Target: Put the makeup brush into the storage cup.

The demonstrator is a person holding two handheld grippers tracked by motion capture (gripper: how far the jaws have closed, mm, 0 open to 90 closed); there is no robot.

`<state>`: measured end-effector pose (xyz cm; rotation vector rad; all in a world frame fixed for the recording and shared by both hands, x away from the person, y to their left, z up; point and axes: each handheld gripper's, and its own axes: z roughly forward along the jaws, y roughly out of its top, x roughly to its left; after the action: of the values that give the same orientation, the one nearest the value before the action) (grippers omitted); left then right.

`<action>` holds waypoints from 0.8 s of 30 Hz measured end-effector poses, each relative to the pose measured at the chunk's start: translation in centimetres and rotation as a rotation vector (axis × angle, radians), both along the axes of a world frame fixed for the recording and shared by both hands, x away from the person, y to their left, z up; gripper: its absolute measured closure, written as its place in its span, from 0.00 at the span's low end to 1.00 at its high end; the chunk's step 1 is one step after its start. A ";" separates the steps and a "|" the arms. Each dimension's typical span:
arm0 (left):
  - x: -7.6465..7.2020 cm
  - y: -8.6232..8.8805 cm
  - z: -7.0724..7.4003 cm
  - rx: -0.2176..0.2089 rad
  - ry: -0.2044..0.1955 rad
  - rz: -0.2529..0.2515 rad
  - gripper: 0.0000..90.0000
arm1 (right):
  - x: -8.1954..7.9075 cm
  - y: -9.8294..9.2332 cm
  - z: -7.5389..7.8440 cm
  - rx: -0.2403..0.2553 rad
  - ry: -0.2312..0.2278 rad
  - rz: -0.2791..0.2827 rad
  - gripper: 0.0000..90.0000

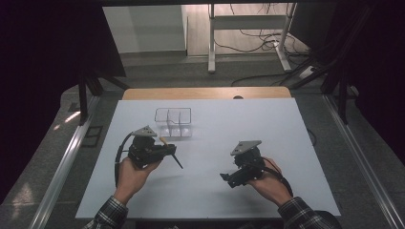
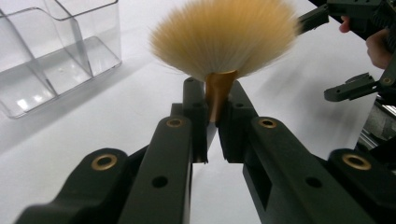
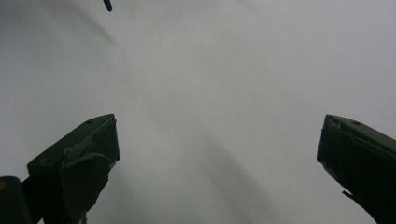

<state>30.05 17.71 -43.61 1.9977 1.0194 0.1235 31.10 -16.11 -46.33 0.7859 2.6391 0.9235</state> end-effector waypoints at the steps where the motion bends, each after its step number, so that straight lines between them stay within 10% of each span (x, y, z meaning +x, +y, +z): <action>1: 0.0 0.1 0.0 0.002 -0.002 0.002 0.92 | 0.0 -0.1 0.0 -0.001 0.001 -0.003 0.00; 24: 0.2 2.1 0.0 0.046 -0.035 0.072 0.92 | 0.9 -2.7 0.4 -0.004 0.023 -0.059 0.00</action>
<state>30.29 19.80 -43.59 1.9941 1.0747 0.2225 32.05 -18.79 -45.93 0.8735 2.6208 0.8985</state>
